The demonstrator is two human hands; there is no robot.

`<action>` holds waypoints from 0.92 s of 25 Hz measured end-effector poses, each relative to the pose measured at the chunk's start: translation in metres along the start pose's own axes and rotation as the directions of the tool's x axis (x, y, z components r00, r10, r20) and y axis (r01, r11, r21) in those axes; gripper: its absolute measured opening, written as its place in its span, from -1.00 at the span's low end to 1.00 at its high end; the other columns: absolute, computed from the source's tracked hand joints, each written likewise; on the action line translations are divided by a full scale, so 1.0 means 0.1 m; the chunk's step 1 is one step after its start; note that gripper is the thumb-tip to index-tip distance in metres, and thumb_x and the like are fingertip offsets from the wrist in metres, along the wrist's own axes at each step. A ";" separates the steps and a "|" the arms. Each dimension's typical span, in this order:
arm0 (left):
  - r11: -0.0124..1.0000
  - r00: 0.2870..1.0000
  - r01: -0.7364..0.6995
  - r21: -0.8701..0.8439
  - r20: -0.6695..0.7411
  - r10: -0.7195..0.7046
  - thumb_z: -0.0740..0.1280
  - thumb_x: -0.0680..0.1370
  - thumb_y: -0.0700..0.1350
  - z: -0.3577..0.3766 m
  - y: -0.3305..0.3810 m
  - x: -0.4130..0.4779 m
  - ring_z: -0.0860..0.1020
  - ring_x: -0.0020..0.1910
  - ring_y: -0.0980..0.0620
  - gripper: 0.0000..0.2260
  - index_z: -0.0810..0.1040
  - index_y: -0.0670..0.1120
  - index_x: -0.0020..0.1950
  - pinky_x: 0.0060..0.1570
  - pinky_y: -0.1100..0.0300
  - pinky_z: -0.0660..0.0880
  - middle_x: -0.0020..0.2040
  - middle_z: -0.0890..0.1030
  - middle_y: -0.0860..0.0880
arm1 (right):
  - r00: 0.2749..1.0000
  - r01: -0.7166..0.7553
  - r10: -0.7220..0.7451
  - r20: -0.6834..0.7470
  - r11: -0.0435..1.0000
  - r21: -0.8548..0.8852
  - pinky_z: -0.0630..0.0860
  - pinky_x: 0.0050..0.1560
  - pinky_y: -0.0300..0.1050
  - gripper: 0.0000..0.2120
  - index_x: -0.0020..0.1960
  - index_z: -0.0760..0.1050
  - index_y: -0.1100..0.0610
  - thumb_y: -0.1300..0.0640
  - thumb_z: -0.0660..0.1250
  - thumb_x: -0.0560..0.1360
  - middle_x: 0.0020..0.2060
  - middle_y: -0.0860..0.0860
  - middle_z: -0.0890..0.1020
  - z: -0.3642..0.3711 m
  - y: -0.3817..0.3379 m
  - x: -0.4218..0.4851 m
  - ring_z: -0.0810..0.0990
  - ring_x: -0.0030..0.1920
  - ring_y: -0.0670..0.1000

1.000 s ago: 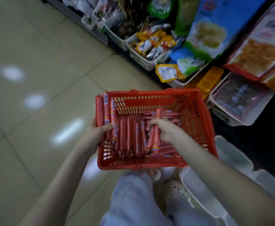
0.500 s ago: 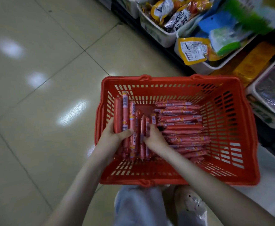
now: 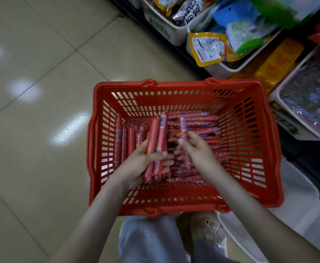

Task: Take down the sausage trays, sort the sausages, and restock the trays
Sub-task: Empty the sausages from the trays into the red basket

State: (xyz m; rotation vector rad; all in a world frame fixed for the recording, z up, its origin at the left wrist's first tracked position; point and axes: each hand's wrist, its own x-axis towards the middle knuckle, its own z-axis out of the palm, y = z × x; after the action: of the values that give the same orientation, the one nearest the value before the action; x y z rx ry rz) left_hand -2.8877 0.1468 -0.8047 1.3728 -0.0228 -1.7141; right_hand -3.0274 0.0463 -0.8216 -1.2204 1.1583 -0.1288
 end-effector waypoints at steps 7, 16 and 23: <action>0.992 0.997 0.052 -0.114 -0.056 -0.059 0.28 0.53 -0.34 0.01 -0.06 0.09 0.63 -0.20 -0.08 -0.69 0.43 -0.13 0.25 -0.17 0.06 0.61 -0.06 0.66 -0.21 | 0.955 0.210 -0.297 -0.011 0.699 -0.684 0.21 0.24 -0.22 -0.63 0.38 0.40 0.10 0.23 0.23 0.58 0.21 0.01 0.48 -0.59 0.29 0.12 0.36 0.28 0.03; 0.996 0.983 0.027 -0.085 -0.178 -0.042 0.31 0.54 -0.28 -0.03 -0.11 0.11 0.64 -0.19 -0.03 -0.70 0.44 -0.11 0.26 -0.11 0.08 0.61 -0.03 0.67 -0.17 | 0.965 0.258 -0.065 0.252 0.371 -0.892 -0.25 0.45 -0.15 -0.41 0.55 0.01 -0.06 0.33 0.05 0.61 0.54 -0.08 0.07 -0.69 0.45 0.29 -0.05 0.52 -0.08; 0.966 0.996 0.059 0.252 0.053 -0.075 0.27 0.59 -0.17 0.15 -0.16 0.04 0.66 -0.10 -0.08 -0.71 0.36 0.03 0.29 -0.08 0.04 0.61 0.00 0.64 -0.16 | 0.969 -0.015 0.002 0.247 0.999 0.051 0.48 0.16 -0.11 -0.78 0.18 0.49 0.16 0.12 0.27 0.57 0.02 0.01 0.63 0.06 0.15 0.08 0.59 0.06 -0.04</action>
State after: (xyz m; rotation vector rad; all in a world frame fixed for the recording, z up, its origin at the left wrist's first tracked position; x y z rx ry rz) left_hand -2.9089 0.1466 -0.8101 1.5166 -0.2378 -1.8591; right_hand -3.0263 0.0515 -0.8383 -1.1486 0.9369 0.0002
